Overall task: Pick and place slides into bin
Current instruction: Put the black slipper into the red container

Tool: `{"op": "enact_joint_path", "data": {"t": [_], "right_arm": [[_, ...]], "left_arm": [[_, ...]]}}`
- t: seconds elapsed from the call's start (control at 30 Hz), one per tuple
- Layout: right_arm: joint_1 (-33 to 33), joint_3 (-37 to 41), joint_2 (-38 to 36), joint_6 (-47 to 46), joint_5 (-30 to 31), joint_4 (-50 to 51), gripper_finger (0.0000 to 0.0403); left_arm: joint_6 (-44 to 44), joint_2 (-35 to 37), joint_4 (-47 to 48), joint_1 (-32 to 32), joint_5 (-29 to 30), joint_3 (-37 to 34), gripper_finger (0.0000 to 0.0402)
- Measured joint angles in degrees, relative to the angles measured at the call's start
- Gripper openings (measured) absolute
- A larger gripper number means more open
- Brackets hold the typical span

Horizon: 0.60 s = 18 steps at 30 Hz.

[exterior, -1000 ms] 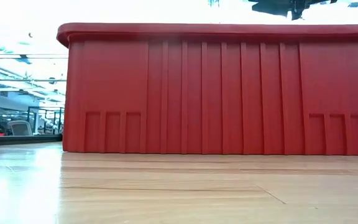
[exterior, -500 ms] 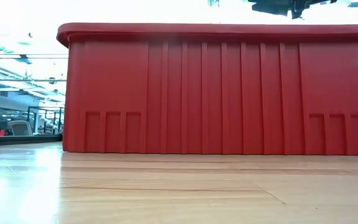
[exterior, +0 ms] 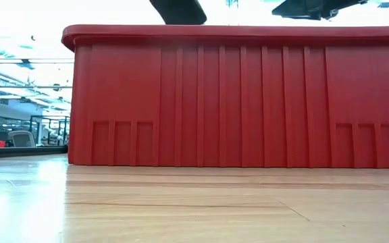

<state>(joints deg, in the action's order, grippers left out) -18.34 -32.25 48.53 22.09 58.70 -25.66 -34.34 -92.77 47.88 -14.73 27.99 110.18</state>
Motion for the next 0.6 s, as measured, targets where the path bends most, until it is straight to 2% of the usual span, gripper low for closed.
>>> {"op": "enact_joint_path", "data": {"t": [0.17,0.37,0.47,0.6], "right_arm": [[3.41,0.00,-0.80,-0.23,0.02,-0.69,0.0254],[8.00,0.00,-1.11,0.75,-0.05,-1.36,0.0254],[10.31,0.00,-1.13,2.45,-0.13,-3.23,0.0254],[12.95,0.00,-1.15,4.24,-0.20,-4.76,0.0254]], "left_arm": [[0.05,-0.17,-8.65,-3.71,-0.88,-8.74,0.0031],[1.07,-0.15,-18.73,-3.09,-0.44,-18.43,0.0031],[1.63,-0.52,-22.90,-1.42,3.23,-21.13,0.0031],[1.68,-1.99,-23.88,0.92,8.36,-21.61,0.0031]]}}
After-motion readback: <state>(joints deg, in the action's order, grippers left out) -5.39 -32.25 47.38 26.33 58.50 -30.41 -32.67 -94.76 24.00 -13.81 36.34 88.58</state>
